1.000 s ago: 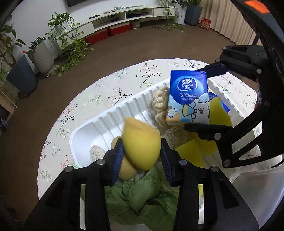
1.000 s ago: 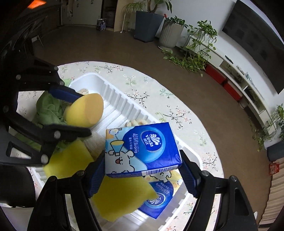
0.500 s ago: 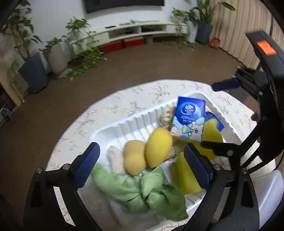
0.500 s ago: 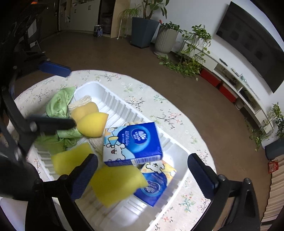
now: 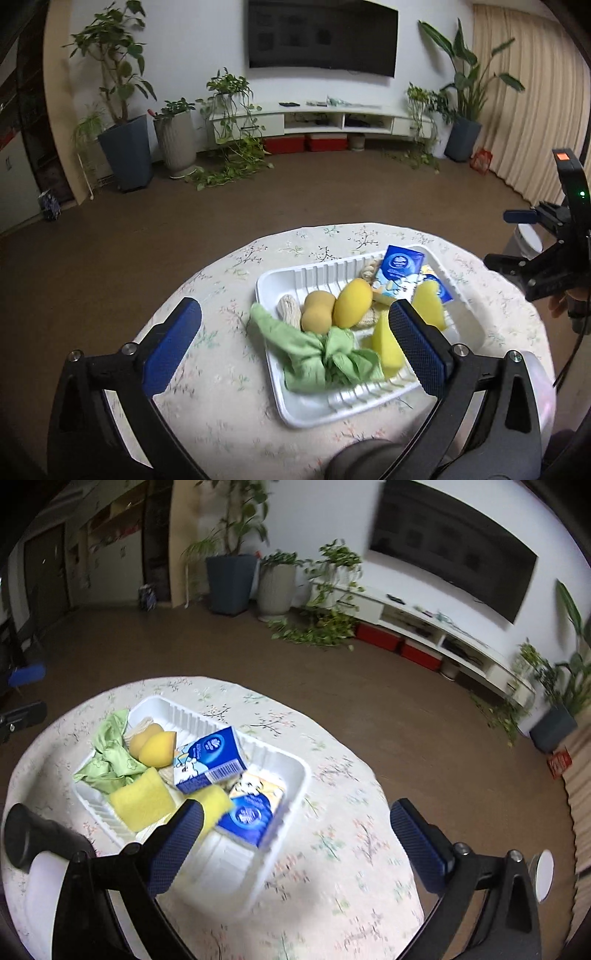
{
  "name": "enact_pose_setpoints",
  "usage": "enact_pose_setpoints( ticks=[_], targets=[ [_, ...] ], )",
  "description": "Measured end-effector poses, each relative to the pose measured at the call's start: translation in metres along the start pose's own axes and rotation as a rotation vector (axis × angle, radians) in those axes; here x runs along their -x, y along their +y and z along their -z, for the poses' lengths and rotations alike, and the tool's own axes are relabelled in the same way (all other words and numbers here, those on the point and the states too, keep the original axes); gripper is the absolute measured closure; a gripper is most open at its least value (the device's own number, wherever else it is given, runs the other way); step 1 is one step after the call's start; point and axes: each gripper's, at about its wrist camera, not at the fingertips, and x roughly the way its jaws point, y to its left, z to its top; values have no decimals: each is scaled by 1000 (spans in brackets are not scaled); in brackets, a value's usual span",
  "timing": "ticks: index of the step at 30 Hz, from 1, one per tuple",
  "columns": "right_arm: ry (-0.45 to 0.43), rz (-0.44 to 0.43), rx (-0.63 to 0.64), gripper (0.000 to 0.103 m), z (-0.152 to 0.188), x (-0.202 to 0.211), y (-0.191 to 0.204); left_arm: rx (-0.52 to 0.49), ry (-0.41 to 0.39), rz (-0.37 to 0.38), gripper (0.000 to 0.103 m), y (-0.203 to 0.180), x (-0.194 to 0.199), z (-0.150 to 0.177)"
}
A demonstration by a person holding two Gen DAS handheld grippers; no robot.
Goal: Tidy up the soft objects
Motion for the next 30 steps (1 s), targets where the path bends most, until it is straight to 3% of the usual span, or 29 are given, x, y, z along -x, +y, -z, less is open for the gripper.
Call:
enact_pose_setpoints(
  ticks=[8,16,21,25,30],
  targets=[
    [-112,54,-149,0,48,77,-21,83,-89,-60,0,5,67,42],
    [-211,59,-215,0,118,142,5,107,-133,-147,0,-18,119,111],
    [-227,53,-240,0,161,161,34,125,-127,-215,0,-38,139,150],
    [-243,43,-283,0,203,169,61,158,-128,-181,0,-48,152,173],
    [-239,20,-324,0,237,169,91,202,-104,-218,0,-61,161,192]
  ],
)
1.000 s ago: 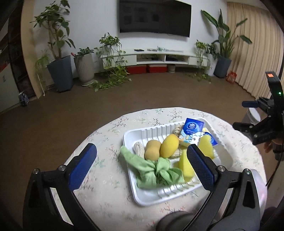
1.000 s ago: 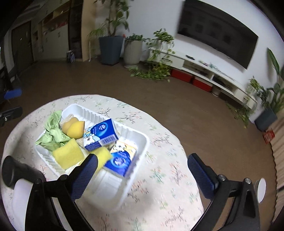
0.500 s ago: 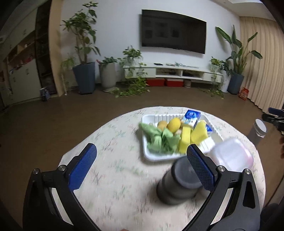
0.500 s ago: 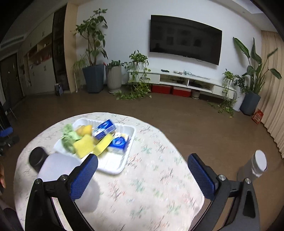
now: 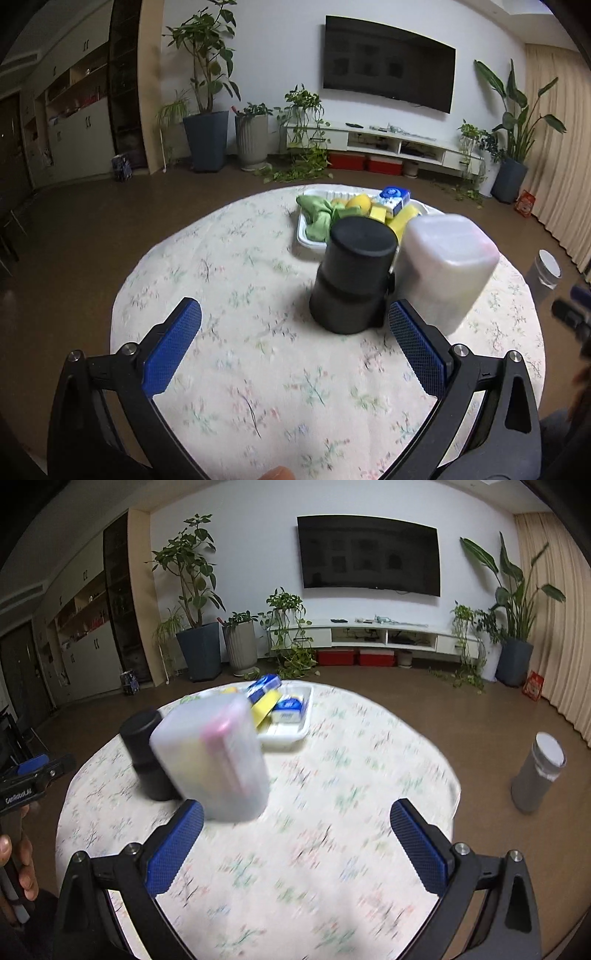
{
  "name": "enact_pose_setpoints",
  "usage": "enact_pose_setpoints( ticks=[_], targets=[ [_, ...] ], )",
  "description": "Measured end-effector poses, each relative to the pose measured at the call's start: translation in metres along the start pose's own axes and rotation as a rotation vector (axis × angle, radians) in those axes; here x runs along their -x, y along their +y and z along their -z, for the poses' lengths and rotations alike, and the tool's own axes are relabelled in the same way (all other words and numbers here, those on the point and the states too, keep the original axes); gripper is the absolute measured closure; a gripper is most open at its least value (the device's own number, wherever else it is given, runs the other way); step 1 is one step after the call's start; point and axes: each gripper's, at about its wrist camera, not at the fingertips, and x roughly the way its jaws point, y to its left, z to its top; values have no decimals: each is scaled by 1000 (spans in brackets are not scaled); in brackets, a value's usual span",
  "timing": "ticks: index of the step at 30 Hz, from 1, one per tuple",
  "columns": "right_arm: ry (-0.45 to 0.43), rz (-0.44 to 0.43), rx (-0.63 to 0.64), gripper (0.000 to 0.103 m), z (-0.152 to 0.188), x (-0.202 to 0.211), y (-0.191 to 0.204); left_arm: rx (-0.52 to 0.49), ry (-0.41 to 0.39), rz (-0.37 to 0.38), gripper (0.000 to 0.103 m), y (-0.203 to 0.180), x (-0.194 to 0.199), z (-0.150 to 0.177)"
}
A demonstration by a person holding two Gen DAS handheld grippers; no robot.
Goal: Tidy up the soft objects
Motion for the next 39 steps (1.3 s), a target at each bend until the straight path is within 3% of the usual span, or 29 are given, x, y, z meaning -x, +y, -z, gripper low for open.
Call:
enact_pose_setpoints(
  ticks=[5,11,24,29,36,39],
  targets=[
    [20,-15,-22,0,22,1,10,-14,-5,-27,0,-11,12,13],
    [23,-10,-50,0,35,5,11,-54,-17,-133,0,-22,21,23],
    [22,13,-32,0,43,3,27,-18,4,-34,0,-28,19,26],
    [26,32,-28,0,43,2,30,-14,45,-66,0,-28,11,31],
    [41,63,-43,0,42,-1,30,8,47,-27,0,-23,10,36],
    [41,71,-36,0,42,-1,32,11,54,-44,0,-22,8,36]
  ],
)
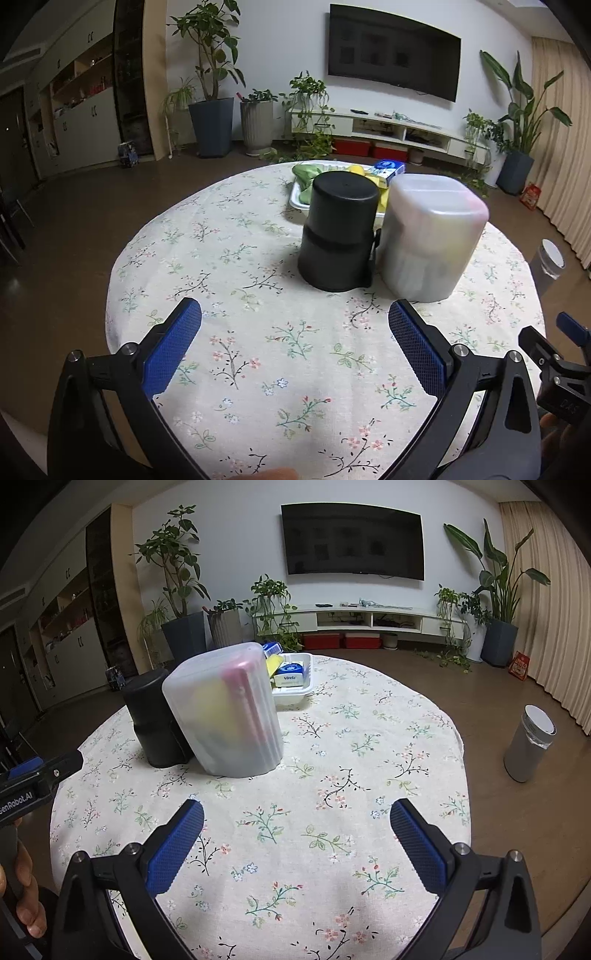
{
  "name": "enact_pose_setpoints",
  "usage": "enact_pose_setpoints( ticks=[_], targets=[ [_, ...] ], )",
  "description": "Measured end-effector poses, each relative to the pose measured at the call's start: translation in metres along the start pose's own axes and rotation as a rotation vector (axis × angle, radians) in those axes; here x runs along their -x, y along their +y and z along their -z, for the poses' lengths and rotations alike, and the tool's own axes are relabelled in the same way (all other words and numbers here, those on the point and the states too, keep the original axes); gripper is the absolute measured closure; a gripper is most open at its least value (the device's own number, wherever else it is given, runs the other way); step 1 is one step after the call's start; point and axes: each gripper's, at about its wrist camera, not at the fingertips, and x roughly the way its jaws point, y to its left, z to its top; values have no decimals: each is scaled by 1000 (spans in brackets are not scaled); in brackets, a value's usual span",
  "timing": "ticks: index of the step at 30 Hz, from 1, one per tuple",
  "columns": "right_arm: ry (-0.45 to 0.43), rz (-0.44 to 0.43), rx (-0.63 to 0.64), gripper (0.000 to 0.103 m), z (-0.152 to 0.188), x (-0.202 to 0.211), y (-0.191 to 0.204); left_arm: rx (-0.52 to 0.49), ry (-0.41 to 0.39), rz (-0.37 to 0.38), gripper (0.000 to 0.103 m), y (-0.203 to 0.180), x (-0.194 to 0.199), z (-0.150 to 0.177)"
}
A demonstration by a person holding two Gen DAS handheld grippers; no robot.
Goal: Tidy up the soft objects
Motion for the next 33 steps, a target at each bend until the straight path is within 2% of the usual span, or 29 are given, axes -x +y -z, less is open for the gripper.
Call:
enact_pose_setpoints(
  ticks=[3,33],
  targets=[
    [7,11,9,0,0,0,2,-1,5,-17,0,1,-2,1],
    [54,5,28,0,6,-6,13,1,10,-5,0,5,-5,5]
  ],
)
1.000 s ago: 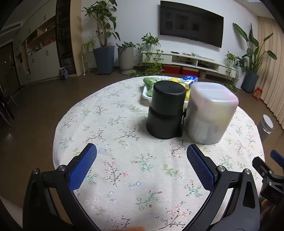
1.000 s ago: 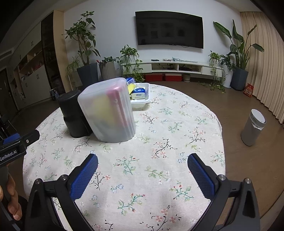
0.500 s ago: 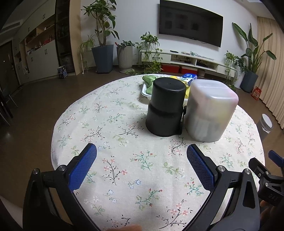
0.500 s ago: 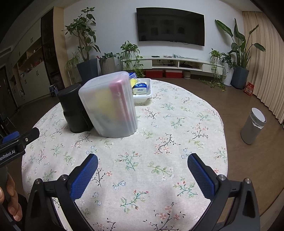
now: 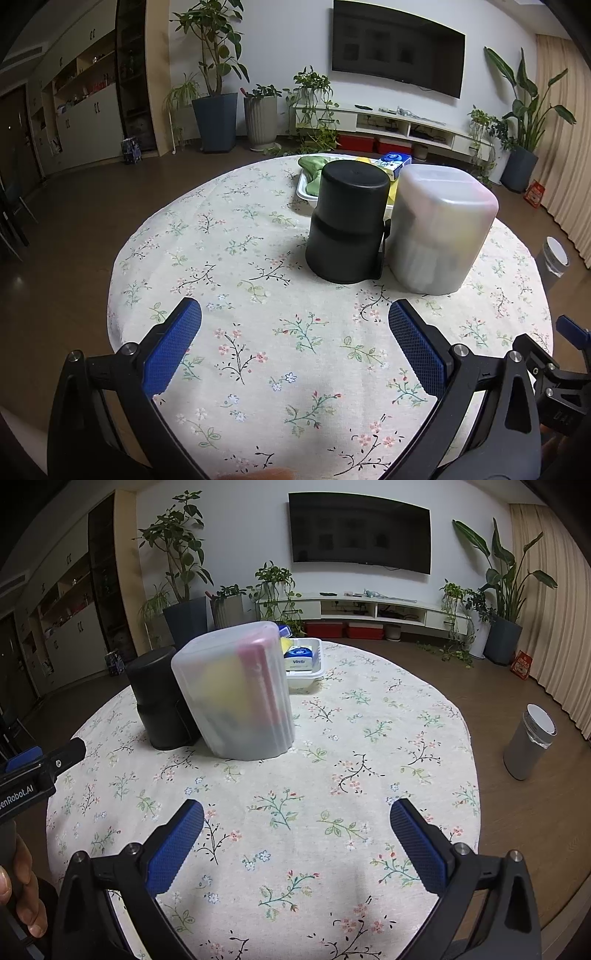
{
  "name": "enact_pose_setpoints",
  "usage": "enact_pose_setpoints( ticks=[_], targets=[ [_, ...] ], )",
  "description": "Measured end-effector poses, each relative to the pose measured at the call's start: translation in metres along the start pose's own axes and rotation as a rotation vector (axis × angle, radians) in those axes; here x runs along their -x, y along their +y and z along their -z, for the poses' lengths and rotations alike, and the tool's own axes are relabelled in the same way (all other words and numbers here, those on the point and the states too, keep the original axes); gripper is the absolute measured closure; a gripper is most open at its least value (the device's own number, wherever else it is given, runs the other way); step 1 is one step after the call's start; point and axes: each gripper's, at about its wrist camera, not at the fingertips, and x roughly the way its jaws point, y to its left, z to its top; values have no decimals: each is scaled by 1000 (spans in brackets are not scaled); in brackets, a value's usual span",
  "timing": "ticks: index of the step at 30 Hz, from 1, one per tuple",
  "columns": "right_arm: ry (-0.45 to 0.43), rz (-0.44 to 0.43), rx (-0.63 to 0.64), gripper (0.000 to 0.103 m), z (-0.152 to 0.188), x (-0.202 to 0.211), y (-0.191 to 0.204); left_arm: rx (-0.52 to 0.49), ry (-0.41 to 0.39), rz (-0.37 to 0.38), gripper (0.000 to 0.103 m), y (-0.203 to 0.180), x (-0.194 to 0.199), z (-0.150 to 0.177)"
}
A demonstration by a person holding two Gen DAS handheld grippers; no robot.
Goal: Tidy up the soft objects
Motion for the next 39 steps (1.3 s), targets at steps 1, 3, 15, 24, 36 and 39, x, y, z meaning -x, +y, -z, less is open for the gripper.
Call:
enact_pose_setpoints(
  ticks=[1,3,15,24,36,39],
  targets=[
    [1,-1,0,0,0,0,0,-1,1,1,0,0,0,0],
    [2,-1,1,0,0,-1,0,-2,2,3,0,0,-1,0],
    [4,-2,2,0,1,0,0,-3,-4,4,0,0,-2,0],
    [5,-3,1,0,1,0,0,-1,-6,5,0,0,-1,0],
    [4,-3,0,0,1,0,1,-6,-7,9,0,0,-2,-2],
    [3,-4,1,0,0,0,1,-6,-7,10,0,0,-2,-2]
  ],
)
